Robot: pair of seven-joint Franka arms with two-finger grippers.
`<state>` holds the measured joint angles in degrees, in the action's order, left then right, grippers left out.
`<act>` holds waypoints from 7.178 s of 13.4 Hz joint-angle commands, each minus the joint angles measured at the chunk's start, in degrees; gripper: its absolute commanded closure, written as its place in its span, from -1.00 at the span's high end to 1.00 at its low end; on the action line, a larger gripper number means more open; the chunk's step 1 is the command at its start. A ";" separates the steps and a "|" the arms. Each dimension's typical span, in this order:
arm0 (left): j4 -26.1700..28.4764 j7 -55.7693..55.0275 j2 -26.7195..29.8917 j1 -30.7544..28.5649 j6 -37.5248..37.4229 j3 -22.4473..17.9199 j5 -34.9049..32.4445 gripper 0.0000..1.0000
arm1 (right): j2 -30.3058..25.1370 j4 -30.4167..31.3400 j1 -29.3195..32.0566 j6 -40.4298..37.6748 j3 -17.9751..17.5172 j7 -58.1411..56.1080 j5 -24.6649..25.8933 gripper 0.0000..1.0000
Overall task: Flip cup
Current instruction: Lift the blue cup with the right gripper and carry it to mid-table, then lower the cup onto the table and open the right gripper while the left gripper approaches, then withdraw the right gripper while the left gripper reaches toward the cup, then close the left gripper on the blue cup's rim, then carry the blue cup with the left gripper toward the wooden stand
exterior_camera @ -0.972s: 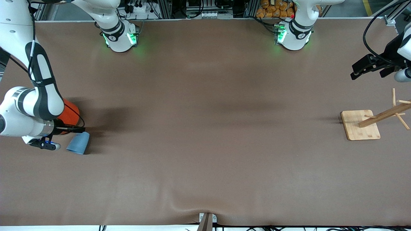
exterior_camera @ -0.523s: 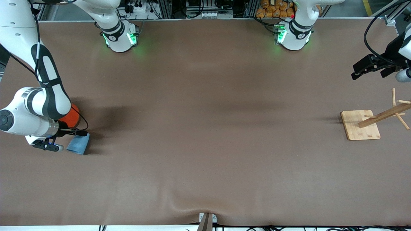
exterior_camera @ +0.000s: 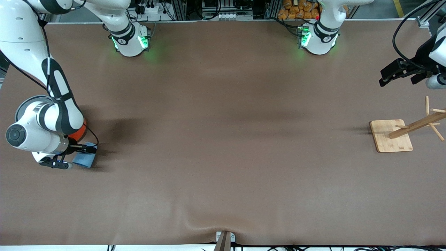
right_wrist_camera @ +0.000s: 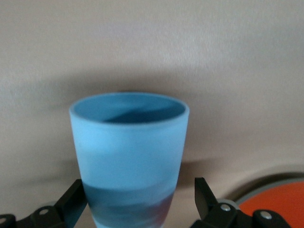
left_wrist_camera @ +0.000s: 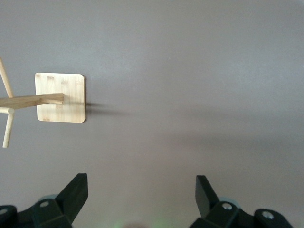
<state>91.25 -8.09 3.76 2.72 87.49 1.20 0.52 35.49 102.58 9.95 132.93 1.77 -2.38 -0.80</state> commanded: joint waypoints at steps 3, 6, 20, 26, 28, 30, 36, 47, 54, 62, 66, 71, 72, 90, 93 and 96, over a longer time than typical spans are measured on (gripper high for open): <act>-0.72 0.97 -0.07 -0.08 -1.18 0.30 -0.26 1.00 | 2.13 -3.35 -0.19 0.05 -0.27 -0.08 1.15 0.62; -0.72 0.97 -0.51 0.44 -1.09 0.56 -0.17 1.00 | 1.87 -3.79 -0.80 -0.12 -0.53 -1.39 1.15 0.37; -0.72 0.97 -0.25 -0.78 -1.18 1.44 -0.79 1.00 | -2.70 -7.48 -37.51 -1.97 -2.29 -6.58 1.50 0.40; -0.55 0.97 -0.25 -3.33 -1.09 1.44 -0.17 1.00 | -2.53 -7.13 -52.66 4.51 -2.38 -7.73 20.16 0.36; -0.11 1.06 -0.33 -3.33 -1.18 1.44 -0.08 1.00 | -1.92 -6.60 -54.76 7.42 -2.73 -9.30 23.99 0.36; 0.33 0.45 -0.86 -3.07 -1.18 1.61 0.09 1.00 | -0.08 -6.60 -55.39 8.57 -2.64 -9.40 25.75 0.36; 0.24 -0.17 -5.42 -1.40 1.09 5.03 2.55 1.00 | 3.10 -6.60 -55.39 12.53 -2.64 -8.96 29.19 0.49; 0.16 -0.26 -11.32 -0.61 4.71 10.40 2.64 1.00 | -2.16 -6.78 -55.30 3.59 -3.69 -5.20 28.04 1.00; 0.24 -13.51 -21.05 5.80 13.39 10.49 13.34 1.00 | -10.60 -7.13 -49.96 -6.17 -4.14 7.83 13.66 1.00; -6.33 -8.96 -40.74 7.03 30.44 10.67 28.21 1.00 | -21.06 -7.30 -30.10 -20.58 -4.14 7.83 6.79 1.00; -7.05 -1.10 -46.65 10.28 38.10 11.37 44.95 1.00 | -26.86 -7.13 -19.11 -27.97 -3.27 6.95 -1.05 1.00; -6.88 8.77 -50.69 10.90 38.63 11.37 57.81 1.00 | -29.95 -8.61 -14.98 -38.33 3.95 6.95 -1.22 1.00; -6.79 11.93 -51.74 11.25 38.63 11.37 60.45 0.89 | -29.86 -10.62 -12.87 -41.58 3.69 6.95 -1.31 1.00; -3.89 16.97 -54.30 17.15 38.90 11.28 71.81 -1.00 | -34.96 -17.59 -6.43 -53.74 -0.63 7.92 -1.23 1.00; -3.28 15.92 -53.43 17.06 38.81 11.11 71.46 -1.00 | -35.31 -17.94 -6.26 -54.17 -0.89 9.06 -0.88 1.00; -1.78 11.36 -47.65 16.10 38.81 10.49 70.85 -1.00 | -35.57 -18.29 -6.26 -54.53 -0.98 6.79 -0.44 1.00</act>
<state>86.71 6.47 -49.53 19.36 125.95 12.32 71.83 1.60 83.31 2.51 78.77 1.65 5.44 -1.04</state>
